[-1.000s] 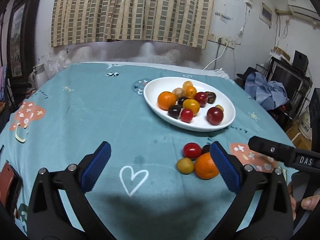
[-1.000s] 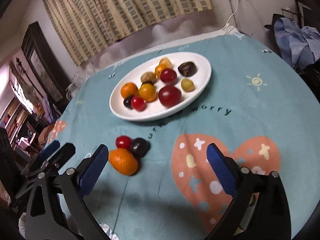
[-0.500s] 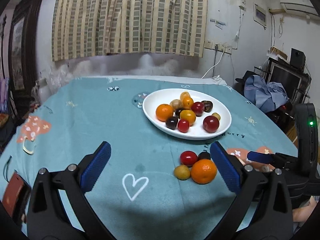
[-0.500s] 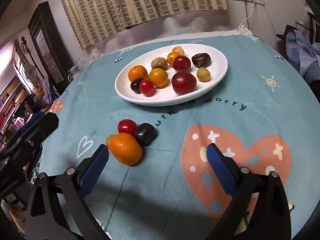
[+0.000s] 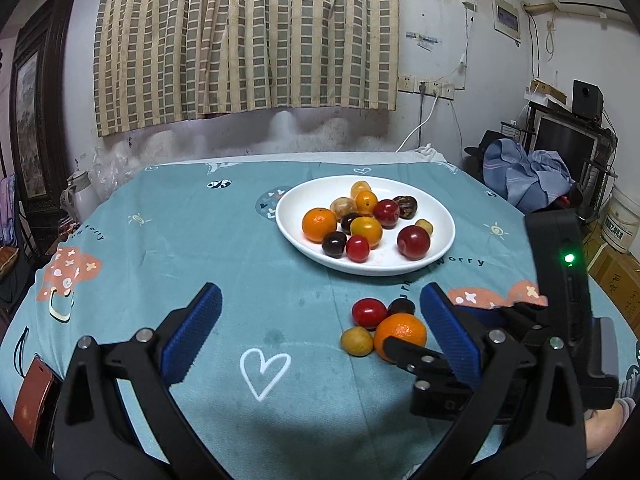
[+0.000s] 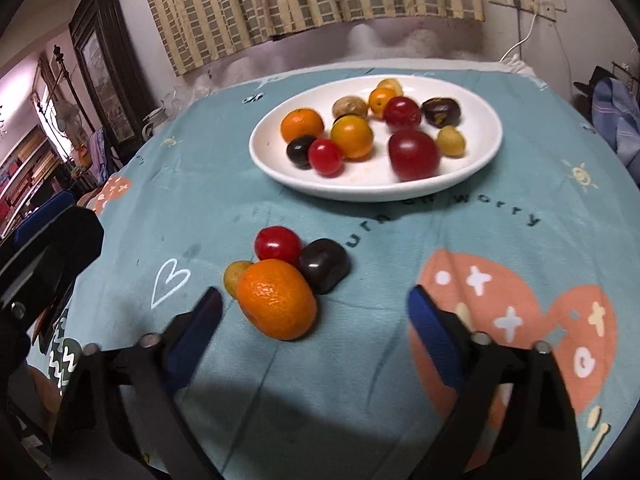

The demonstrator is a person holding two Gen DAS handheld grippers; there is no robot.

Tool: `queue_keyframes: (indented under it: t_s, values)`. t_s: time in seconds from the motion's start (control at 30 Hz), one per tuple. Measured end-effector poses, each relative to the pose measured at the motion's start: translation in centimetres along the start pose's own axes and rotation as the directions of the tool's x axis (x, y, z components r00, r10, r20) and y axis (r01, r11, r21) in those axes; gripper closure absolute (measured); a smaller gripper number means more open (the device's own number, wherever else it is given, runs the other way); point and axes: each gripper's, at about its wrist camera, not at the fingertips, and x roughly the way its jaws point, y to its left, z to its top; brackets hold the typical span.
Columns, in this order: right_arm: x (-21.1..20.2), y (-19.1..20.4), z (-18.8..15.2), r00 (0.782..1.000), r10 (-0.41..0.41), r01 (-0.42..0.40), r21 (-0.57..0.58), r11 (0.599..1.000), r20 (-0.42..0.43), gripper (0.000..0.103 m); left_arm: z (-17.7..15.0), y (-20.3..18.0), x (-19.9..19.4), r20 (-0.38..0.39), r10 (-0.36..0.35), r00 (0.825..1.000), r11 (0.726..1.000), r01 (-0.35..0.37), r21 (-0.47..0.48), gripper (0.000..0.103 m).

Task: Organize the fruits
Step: 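Grasp the last mandarin with the right tool and lift it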

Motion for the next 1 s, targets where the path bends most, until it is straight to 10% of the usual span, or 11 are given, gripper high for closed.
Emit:
queue_keyframes:
  t_s: [0.47,1.0]
  values:
    - [1.1,1.2,0.3,0.997,0.067,-0.067,-0.005,0.998,-0.029,0.059,-0.3,0.5,1.4,-0.037,0.03,0.999,0.999,-0.03,0.013,0.002]
    - [-2.3,-2.4,0.8,0.995,0.087,-0.091,0.122,0.988,0.039,0.063,-0.9,7.5,4.7,-0.161,-0.035,0.986,0.964,-0.01,-0.267,0.002]
